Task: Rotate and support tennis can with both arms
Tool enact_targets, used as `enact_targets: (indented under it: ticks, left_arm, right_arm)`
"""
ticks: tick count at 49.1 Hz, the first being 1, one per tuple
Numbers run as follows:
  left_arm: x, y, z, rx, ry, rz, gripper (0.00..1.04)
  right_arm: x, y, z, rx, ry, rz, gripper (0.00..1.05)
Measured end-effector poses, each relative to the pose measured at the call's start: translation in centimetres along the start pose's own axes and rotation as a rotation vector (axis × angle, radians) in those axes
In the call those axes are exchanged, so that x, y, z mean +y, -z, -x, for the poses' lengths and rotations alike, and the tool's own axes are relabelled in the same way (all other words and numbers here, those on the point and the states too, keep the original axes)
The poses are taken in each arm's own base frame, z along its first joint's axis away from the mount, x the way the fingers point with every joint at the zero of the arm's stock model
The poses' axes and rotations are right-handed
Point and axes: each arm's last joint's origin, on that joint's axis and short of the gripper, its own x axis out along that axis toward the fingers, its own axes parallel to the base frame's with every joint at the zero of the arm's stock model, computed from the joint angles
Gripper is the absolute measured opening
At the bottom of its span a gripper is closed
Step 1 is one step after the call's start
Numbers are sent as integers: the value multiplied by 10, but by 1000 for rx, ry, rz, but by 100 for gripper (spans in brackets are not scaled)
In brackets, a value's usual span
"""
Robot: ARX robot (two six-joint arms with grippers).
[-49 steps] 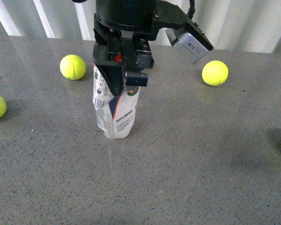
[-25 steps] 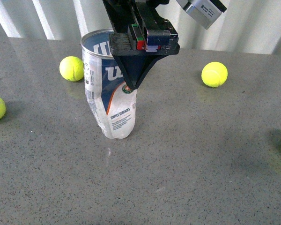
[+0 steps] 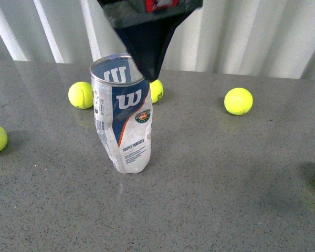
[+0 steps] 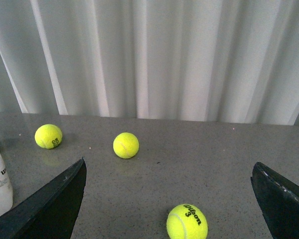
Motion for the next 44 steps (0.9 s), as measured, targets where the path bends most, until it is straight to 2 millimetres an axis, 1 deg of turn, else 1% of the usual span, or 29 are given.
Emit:
enact_targets:
  ticks: [3,5,8,12,15,18,19,20,22,23,26,29,30,32,33,35,37,40,42,44]
  left_arm:
    - [5,2,13,-117,5,97,98]
    - [10,4,24,-219,-8,196,98]
    - [17,10,40,-369,-80,353,98]
    - [20,15,54,-473,-114,482,98]
    - [20,17,62,-500,-117,541,98]
    - [20,19,64,-506,-112,575,98]
    - [18,19,62,-543,-181,599,95]
    - [19,21,59,-570,-296,633,92]
    - [18,30,51,-634,-485,706,84]
    - [17,33,49,-650,-525,722,82]
    - [8,55,37,-777,-703,803,72]
    - [-2,83,34,-973,-801,845,60]
    - [-4,87,34,-999,-811,848,58]
    - [-10,103,33,-1066,-842,856,52]
    - [-12,107,33,-1081,-849,858,50]
    - [-20,124,31,-1121,-869,863,43]
    - [-25,136,28,-1132,-881,869,38]
    - [-35,158,16,-1119,-894,886,27]
    - [-40,167,10,-1108,-889,890,22]
    - [-47,178,0,-1091,-874,890,14]
  right_arm:
    - [0,0,0,0,0,0,97]
    - [0,0,0,0,0,0,97]
    - [0,0,0,0,0,0,97]
    - [0,0,0,1,0,0,97]
    - [0,0,0,0,0,0,97]
    - [0,0,0,0,0,0,97]
    - [0,0,0,0,0,0,97]
    - [0,0,0,0,-1,0,97]
    - [0,0,0,1,0,0,97]
    - [0,0,0,1,-1,0,97]
    - [0,0,0,0,0,0,97]
    - [0,0,0,0,5,0,97]
    - [0,0,0,0,5,0,97]
    - [0,0,0,0,5,0,97]
    - [0,0,0,0,4,0,97]
    - [0,0,0,0,3,0,97]
    - [0,0,0,0,2,0,97]
    - [0,0,0,0,-1,0,97]
    - [0,0,0,0,-1,0,97]
    - [0,0,0,0,-1,0,97]
